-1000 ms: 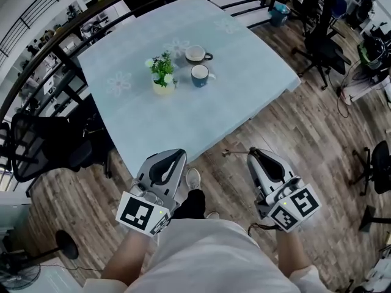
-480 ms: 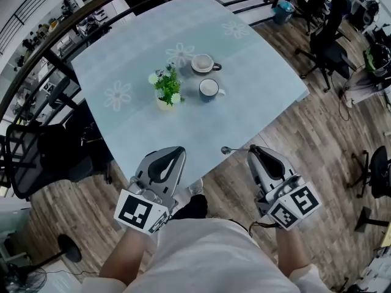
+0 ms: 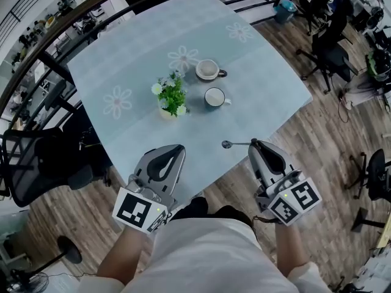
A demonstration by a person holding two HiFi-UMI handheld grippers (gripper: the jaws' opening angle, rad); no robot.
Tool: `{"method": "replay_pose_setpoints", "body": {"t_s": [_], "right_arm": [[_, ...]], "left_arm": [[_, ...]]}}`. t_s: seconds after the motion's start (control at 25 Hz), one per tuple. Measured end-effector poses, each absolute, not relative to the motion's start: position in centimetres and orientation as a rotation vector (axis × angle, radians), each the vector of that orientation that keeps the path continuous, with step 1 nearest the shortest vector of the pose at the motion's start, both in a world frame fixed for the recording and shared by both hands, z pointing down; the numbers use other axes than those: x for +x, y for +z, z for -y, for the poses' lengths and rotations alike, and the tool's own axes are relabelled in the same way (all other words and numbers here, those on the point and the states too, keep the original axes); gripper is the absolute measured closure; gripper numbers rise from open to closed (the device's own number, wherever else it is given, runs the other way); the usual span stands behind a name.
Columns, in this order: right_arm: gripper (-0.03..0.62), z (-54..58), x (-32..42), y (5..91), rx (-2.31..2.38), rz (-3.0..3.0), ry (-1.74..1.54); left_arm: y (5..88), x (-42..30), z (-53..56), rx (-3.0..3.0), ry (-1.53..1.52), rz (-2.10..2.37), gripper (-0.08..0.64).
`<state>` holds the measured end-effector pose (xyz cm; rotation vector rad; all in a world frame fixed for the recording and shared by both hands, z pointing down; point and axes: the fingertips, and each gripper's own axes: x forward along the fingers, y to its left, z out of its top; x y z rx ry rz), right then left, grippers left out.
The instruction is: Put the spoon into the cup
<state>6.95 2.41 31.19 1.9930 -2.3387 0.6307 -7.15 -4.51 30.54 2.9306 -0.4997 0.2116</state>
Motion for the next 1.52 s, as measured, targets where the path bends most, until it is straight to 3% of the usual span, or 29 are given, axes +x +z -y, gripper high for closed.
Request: {"method": "replay_pose_setpoints", "body": {"t_s": [1.52], "right_arm": [[0.535,15.0,15.5,35.2,1.564,2.546,0.631]], "left_arm": [[33.9,-0.7,13.2,2.753,0.294,0.925,0.541]]}}
